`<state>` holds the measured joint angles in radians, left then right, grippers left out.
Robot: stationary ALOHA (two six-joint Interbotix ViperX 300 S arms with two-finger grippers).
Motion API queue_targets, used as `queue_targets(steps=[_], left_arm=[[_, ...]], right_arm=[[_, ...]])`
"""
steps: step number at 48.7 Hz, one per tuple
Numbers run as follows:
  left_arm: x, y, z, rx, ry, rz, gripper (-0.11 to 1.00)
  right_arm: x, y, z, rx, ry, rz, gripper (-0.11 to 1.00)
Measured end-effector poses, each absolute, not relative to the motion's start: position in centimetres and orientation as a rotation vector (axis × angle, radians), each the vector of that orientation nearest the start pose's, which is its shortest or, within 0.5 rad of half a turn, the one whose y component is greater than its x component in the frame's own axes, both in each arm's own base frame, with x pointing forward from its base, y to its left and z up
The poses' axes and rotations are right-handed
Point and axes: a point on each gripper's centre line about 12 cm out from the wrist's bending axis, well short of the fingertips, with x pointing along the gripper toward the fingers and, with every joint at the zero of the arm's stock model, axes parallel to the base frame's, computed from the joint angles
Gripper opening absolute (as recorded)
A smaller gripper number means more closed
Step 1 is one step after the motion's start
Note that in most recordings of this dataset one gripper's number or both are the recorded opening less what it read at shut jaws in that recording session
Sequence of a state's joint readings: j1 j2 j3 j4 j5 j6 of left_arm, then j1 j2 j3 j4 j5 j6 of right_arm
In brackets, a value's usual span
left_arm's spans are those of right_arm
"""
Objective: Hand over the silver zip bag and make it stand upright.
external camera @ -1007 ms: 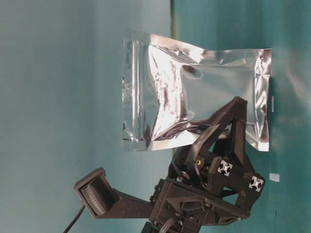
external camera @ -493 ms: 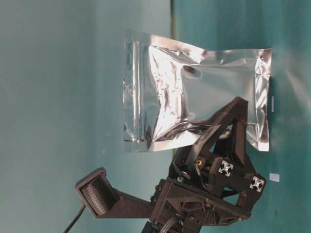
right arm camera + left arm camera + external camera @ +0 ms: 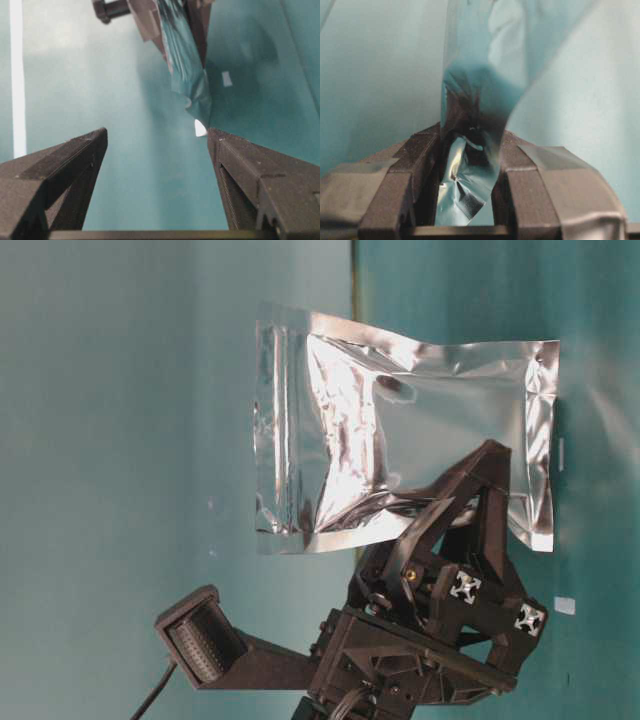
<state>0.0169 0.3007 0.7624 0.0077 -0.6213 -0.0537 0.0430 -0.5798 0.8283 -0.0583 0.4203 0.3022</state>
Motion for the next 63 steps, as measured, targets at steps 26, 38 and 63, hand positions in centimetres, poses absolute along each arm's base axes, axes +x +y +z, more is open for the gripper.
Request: queue_targets(steps=[26,38,63], left_arm=[[39.8,0.6,8.4,-0.053,0.440,0.023,0.28],[39.8,0.6,8.3,-0.053,0.443,0.023,0.28],[39.8,0.6,8.3,-0.053,0.443,0.023,0.28]], right_arm=[[25.6,-0.3,26.3,0.234,0.646,-0.105,0.86],[25.5,-0.6,26.1,0.238,0.651,-0.119,0.86],[25.4,-0.6,25.5,0.237,0.668,-0.121,0.86]])
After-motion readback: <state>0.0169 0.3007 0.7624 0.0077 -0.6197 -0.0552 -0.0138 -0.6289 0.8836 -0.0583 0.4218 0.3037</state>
